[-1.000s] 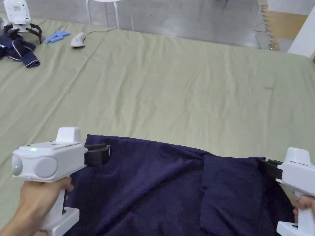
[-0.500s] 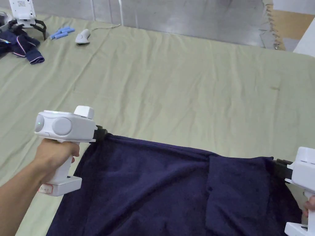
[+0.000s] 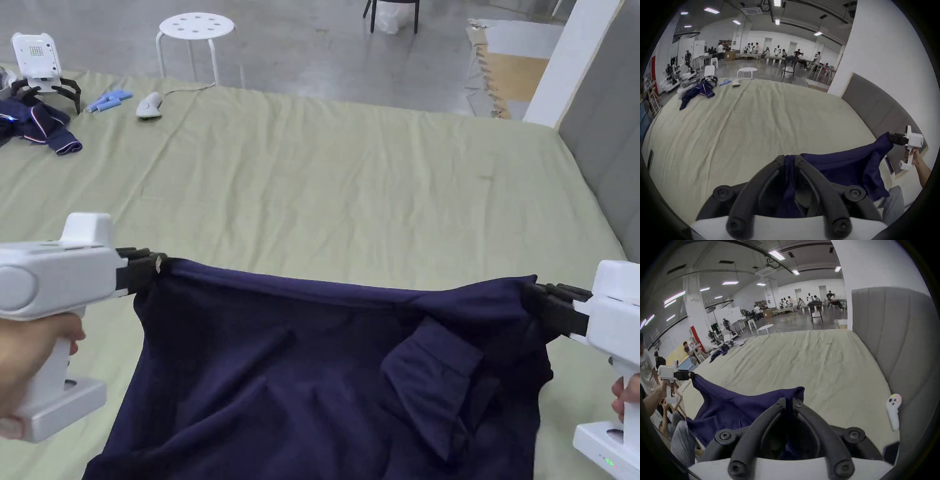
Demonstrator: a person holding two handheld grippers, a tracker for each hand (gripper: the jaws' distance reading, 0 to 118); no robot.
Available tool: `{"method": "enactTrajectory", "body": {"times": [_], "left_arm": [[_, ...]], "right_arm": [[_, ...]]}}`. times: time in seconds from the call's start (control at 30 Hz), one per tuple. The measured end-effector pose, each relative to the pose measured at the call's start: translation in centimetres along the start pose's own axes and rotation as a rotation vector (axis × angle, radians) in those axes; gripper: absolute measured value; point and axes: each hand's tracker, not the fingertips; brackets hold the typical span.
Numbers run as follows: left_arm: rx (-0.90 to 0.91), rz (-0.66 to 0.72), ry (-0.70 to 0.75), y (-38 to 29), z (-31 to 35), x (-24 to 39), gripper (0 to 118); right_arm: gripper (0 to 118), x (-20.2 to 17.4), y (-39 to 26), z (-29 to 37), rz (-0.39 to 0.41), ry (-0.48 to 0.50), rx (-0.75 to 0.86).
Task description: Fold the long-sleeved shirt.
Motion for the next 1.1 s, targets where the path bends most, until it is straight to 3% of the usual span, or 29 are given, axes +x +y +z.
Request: {"method": "enactTrajectory", "body": {"times": [0.17, 0.27, 0.47, 0.63, 0.67, 0.7, 0.73, 0.77, 0.8, 0.9, 1.0, 1.03, 1.07, 1.1], "left_arm": [[-0.023, -0.016, -0.013, -6.6, 6.8, 1.0, 16], [-0.097, -0.002, -0.012, -10.9, 9.0, -0.3, 16], [-0.266, 0.058, 0.035, -18.1, 8.5, -0.2, 16], [-0.313, 0.073, 0.068, -20.4, 6.5, 0.0, 16], [-0.293, 0.075, 0.083, -20.2, 6.6, 0.3, 19], [-0.274, 0.076, 0.088, -19.8, 6.8, 0.5, 38], [-0.256, 0.068, 0.106, -19.4, 7.4, 0.5, 66], [-0.234, 0.054, 0.141, -18.6, 7.8, 0.8, 92], [-0.208, 0.037, 0.168, -17.8, 8.2, 1.3, 111], [-0.033, -0.017, 0.165, -15.0, 10.1, 3.2, 108], [0.031, -0.016, 0.248, -12.4, 10.5, 6.2, 107], [0.092, -0.005, 0.256, -12.0, 10.7, 7.0, 103], [0.159, -0.008, 0.255, -11.6, 10.8, 7.8, 89], [0.175, -0.026, 0.252, -11.3, 10.6, 8.4, 47]], "right_arm": [[5, -2.2, -4.4, 7.0, 0.053, 0.024, -0.028], [5, -2.9, -8.3, 9.8, 0.045, 0.060, -0.080], [5, -4.0, -16.9, 9.3, 0.065, 0.013, -0.367], [9, -3.9, -20.2, 6.6, 0.000, -0.050, -0.418], [27, -3.8, -20.0, 6.6, -0.035, -0.060, -0.406], [69, -3.8, -19.7, 6.5, -0.031, -0.078, -0.402], [100, -4.2, -19.0, 6.8, 0.017, -0.152, -0.382], [118, -4.5, -18.2, 7.3, 0.044, -0.191, -0.337], [118, -4.9, -17.2, 7.9, 0.053, -0.210, -0.281], [118, -9.2, -13.3, 10.9, 0.055, -0.224, -0.024], [109, -13.6, -12.1, 10.9, 0.119, -0.306, 0.194], [95, -14.9, -12.2, 10.5, 0.138, -0.302, 0.269], [63, -16.4, -12.2, 9.8, 0.148, -0.323, 0.291], [8, -17.1, -12.4, 8.8, 0.150, -0.340, 0.304]]}}
